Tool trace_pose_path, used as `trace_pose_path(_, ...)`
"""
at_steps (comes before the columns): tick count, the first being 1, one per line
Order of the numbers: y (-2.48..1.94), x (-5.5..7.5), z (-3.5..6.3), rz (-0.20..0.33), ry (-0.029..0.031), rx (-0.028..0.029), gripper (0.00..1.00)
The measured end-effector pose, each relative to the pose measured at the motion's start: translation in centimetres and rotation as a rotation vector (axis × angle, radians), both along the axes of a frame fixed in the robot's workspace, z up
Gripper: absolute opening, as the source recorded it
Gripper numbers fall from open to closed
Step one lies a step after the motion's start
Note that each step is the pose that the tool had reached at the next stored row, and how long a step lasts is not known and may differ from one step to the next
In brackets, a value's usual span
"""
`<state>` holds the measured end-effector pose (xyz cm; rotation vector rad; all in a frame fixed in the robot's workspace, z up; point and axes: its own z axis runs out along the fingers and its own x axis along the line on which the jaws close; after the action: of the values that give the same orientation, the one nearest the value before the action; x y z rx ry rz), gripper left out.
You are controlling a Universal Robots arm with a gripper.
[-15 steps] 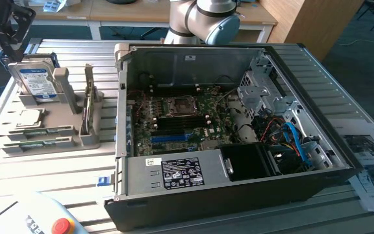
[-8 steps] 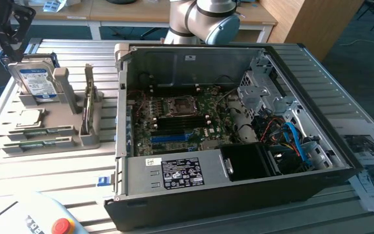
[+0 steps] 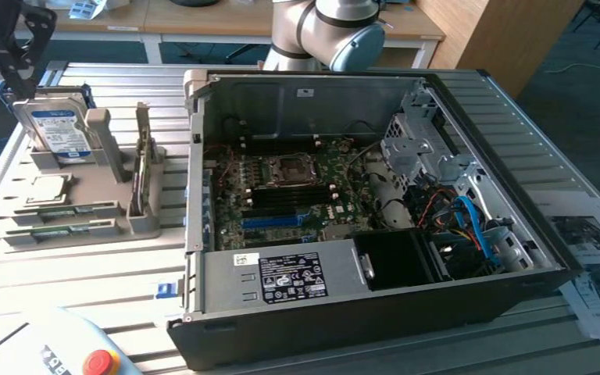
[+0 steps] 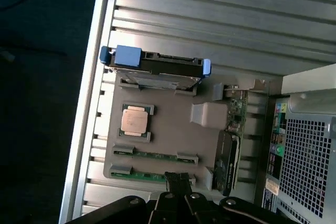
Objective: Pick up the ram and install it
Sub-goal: 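Pick up the ram and move it above insertion slot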
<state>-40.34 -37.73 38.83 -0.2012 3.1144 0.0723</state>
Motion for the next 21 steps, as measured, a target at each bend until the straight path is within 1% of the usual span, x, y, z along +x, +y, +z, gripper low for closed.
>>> trace_pose_path(21,0.00,0.00,0.00,0.376,-0.0001,0.0000,0.10)
